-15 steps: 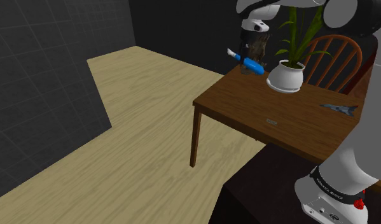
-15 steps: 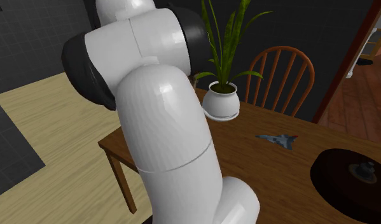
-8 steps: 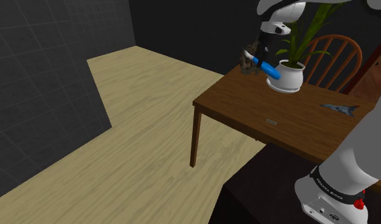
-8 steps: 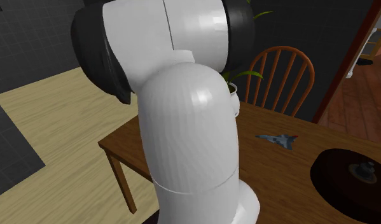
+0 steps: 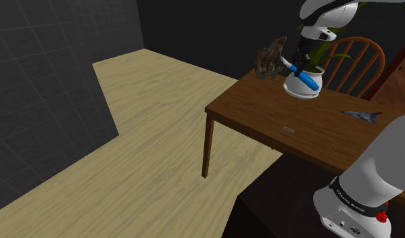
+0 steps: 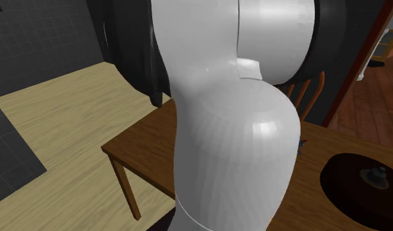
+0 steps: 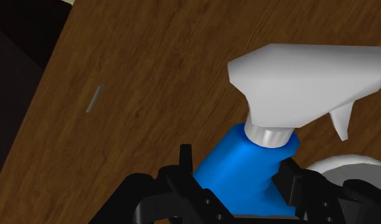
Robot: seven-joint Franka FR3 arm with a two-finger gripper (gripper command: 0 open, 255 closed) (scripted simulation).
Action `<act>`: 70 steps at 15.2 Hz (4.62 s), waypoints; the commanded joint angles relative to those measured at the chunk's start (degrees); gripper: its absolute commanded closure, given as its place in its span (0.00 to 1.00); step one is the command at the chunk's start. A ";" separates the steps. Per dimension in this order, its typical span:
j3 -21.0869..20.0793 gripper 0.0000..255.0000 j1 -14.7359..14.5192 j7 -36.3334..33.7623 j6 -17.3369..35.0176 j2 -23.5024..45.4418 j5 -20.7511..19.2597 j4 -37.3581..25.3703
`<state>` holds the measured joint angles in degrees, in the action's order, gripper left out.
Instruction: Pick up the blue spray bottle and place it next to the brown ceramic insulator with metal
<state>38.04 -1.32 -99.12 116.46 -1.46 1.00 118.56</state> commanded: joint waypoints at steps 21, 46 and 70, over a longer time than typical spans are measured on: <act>14.17 1.00 14.68 20.06 -1.33 -17.30 -16.01 10.82; 34.24 1.00 10.04 40.51 12.99 -3.28 -6.04 14.38; 17.00 1.00 25.69 66.04 25.44 23.19 29.77 16.61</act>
<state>55.37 24.13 -33.30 141.70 21.50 30.39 135.13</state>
